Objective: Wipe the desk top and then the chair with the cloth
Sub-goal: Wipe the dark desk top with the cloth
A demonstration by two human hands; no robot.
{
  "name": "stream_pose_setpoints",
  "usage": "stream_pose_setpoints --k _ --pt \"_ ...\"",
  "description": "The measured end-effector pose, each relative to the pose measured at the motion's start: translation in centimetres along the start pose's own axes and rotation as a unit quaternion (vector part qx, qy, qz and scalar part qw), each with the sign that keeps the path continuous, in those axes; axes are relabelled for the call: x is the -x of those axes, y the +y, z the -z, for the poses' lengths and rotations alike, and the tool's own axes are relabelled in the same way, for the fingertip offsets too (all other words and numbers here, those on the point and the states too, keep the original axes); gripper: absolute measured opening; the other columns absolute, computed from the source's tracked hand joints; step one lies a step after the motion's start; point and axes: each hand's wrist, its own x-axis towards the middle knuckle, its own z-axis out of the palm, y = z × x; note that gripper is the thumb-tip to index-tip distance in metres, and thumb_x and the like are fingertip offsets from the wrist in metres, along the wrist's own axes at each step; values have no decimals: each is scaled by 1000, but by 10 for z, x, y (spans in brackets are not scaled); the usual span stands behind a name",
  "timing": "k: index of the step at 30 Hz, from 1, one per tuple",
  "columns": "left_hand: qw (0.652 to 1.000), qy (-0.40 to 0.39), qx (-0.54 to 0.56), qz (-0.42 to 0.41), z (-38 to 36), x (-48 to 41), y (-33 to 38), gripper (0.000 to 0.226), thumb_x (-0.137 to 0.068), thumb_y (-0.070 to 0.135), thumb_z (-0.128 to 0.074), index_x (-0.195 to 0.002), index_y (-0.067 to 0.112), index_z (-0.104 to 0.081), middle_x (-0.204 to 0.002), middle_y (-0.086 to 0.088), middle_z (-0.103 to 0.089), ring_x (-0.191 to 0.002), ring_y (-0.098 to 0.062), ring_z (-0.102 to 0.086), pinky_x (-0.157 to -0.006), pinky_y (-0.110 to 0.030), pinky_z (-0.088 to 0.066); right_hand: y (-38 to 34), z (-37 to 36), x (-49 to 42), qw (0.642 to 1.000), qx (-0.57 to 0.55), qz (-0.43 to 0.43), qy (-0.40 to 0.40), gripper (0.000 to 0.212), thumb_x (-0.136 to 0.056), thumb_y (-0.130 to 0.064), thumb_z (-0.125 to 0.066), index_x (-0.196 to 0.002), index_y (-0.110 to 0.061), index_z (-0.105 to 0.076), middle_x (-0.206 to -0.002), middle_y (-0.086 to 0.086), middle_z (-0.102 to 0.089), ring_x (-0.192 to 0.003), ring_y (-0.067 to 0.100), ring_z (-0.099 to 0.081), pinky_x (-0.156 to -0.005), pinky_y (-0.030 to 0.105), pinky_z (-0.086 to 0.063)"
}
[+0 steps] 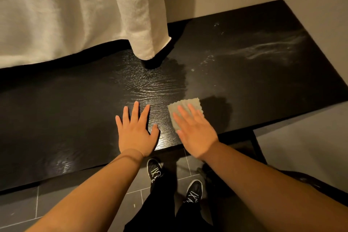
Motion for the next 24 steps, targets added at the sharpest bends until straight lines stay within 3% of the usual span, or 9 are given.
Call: stream_pose_setpoints --k 3,7,10,12,15,17,19,21,24 --pt "1000 -2 2 -2 -1 0 0 74 -95 64 -33 -164 37 -25 -175 -2 -13 -160 -38 -5 -127 -64 -6 44 2 -2 999 25 40 12 62 -102 -37 -30 -160 -16 -28 -167 12 -25 -154 33 -17 -125 47 -20" --pt "1000 5 5 -2 -2 -1 0 74 -95 63 -34 -164 38 -26 -175 -2 -14 -160 -38 -5 -127 -64 -7 99 10 10 985 -30 -170 29 61 -104 -38 -24 -162 -19 -20 -170 7 -17 -156 34 -13 -126 47 -18" --pt "1000 4 2 0 -3 -1 1 74 -94 63 -34 -163 38 -25 -175 -2 -14 -160 -38 -5 -127 -64 -6 74 16 2 963 -54 -265 22 63 -105 -42 -16 -164 -20 -11 -171 6 -4 -157 35 0 -127 48 -5" --pt "1000 5 2 2 -3 -1 0 74 -94 63 -33 -163 38 -25 -175 -2 -13 -160 -38 -5 -127 -64 -6 42 14 -7 981 -33 -192 22 65 -104 -41 -10 -163 -15 -16 -170 13 -9 -156 39 -1 -127 52 -3" --pt "1000 3 -2 1 -2 -2 0 75 -94 64 -32 -164 38 -24 -175 -2 -12 -160 -38 -4 -127 -64 -6 18 7 -6 1000 -10 -20 1 64 -105 -42 -16 -162 -16 -24 -168 12 -21 -156 38 -9 -126 54 -15" --pt "1000 0 -2 2 -2 -2 -1 74 -95 64 -32 -164 38 -23 -175 -2 -12 -160 -37 -4 -127 -64 -6 36 12 -5 999 -8 35 11 60 -104 -40 -28 -159 -17 -32 -165 8 -29 -154 35 -20 -125 49 -22" --pt "1000 1 -2 1 -2 -1 0 74 -95 64 -31 -164 38 -24 -175 -2 -12 -160 -38 -4 -127 -64 -7 63 13 -9 998 49 45 16 60 -103 -35 -30 -157 -9 -36 -163 13 -33 -154 34 -21 -126 47 -20" --pt "1000 4 -1 -1 -3 -1 0 74 -95 64 -32 -164 38 -25 -175 -2 -13 -160 -38 -5 -127 -65 -7 92 16 -14 998 40 -49 25 62 -103 -35 -23 -156 -5 -35 -165 16 -29 -154 34 -15 -127 43 -11" --pt "1000 7 1 -1 -3 0 0 74 -95 63 -33 -164 36 -27 -175 -3 -14 -160 -39 -6 -127 -65 -7 81 21 -22 977 -37 -209 14 66 -103 -41 -11 -163 -15 -18 -171 9 -9 -156 36 -2 -128 46 -3"
